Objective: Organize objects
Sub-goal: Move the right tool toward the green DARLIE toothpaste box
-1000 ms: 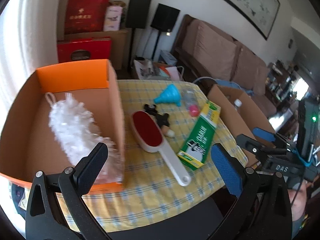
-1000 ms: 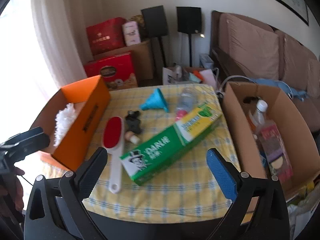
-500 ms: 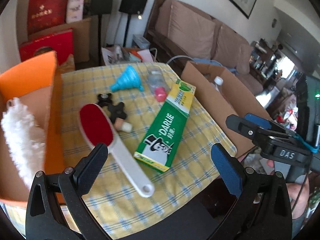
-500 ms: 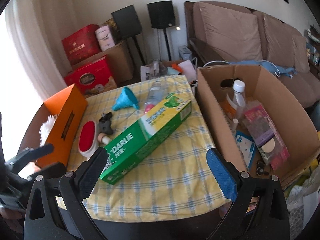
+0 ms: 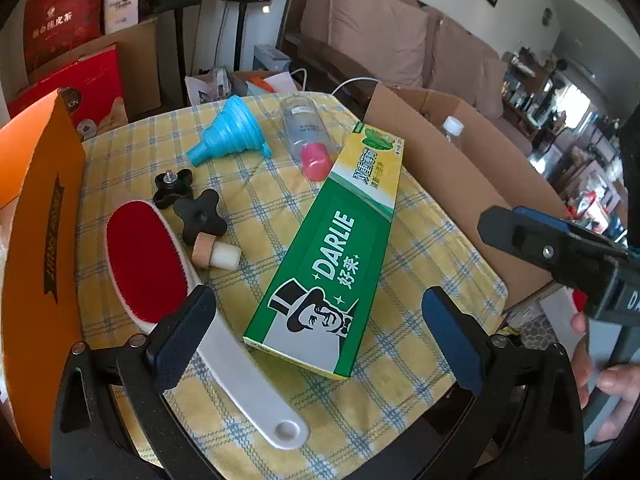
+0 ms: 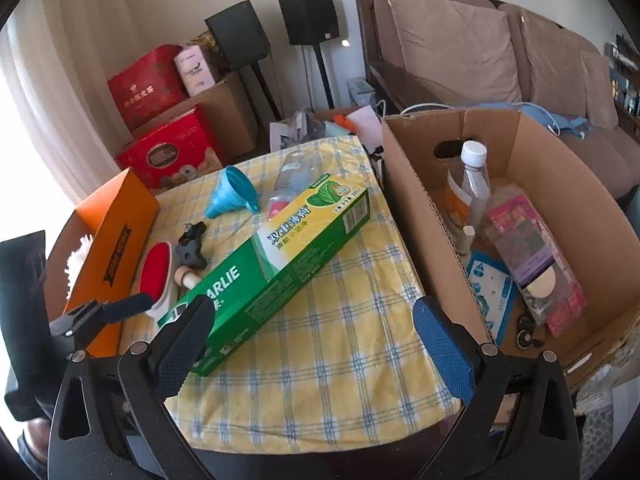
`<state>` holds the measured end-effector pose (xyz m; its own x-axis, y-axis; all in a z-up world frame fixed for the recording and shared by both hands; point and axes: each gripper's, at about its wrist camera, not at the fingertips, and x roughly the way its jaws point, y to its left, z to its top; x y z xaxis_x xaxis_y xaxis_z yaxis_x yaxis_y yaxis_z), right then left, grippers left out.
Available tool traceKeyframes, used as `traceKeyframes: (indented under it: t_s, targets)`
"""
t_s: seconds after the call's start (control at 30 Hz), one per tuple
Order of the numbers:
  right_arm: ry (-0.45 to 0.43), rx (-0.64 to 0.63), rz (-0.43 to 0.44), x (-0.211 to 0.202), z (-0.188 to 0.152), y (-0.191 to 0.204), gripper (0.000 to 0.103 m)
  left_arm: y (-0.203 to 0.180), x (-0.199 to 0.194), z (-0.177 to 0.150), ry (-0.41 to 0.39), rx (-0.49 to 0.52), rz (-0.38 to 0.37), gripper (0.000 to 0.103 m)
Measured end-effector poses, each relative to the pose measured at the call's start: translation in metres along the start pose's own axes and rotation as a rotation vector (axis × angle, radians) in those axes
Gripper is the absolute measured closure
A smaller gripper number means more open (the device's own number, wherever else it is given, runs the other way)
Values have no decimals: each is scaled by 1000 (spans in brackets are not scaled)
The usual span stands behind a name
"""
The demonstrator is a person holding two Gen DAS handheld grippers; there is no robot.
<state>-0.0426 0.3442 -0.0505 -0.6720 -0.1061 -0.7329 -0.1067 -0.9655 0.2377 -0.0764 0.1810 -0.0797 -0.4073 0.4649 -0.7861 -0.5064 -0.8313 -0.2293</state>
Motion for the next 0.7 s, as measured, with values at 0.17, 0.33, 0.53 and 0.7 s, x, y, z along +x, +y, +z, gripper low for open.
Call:
traceKeyframes:
  t_s: [0.17,0.33,0.53,0.7]
  targets:
    - [19,52,28,15,7,-9,2,0,5,3,6,-2,4,0]
    - [21,66,37,24,14,-10,2,1,10,5,14,6,11,0]
    - [24,62,41,30,17,-8,2,-2,17,6,19,21,25,0]
    - [29,69,42,33,16,-12,2,-7,23,4,25,49,30,6]
